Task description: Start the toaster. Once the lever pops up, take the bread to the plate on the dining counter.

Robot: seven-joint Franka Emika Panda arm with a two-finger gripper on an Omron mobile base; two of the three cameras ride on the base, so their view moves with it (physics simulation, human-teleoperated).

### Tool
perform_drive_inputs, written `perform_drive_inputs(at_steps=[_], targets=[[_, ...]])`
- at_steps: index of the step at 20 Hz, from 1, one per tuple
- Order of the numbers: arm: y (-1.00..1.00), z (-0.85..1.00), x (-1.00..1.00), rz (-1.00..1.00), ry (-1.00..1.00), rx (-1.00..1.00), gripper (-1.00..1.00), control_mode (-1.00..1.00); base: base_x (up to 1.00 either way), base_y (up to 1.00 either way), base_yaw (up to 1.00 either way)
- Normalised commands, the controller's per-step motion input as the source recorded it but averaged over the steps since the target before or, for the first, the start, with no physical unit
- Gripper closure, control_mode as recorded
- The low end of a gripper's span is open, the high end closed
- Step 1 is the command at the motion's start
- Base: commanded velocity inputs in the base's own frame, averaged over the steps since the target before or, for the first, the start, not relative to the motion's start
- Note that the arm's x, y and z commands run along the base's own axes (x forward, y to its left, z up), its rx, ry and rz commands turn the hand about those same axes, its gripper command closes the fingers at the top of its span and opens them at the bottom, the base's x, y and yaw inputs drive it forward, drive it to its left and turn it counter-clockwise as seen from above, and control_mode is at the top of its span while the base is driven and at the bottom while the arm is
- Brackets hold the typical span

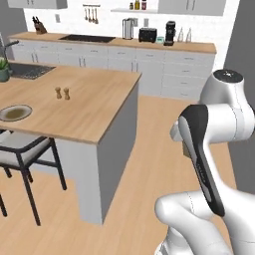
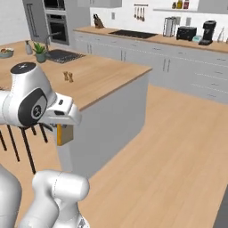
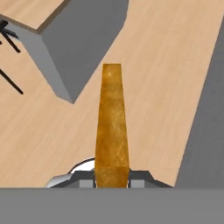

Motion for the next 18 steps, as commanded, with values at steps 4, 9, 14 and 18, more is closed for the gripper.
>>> perform_drive_inputs(at_steps=[4,9,14,18], targets=[[0.00,0.00,0.00,0.00,0.00,0.00,1.00,1.00,-0.81,1.00,-0.15],[0.00,0.00,0.00,0.00,0.00,0.00,1.00,1.00,-0.05,1.00,-0.24],[0.00,0.00,0.00,0.00,0.00,0.00,1.00,1.00,0.00,1.00,-0.27],[0.00,0.00,0.00,0.00,0.00,0.00,1.00,1.00,0.01,1.00,-0.24]])
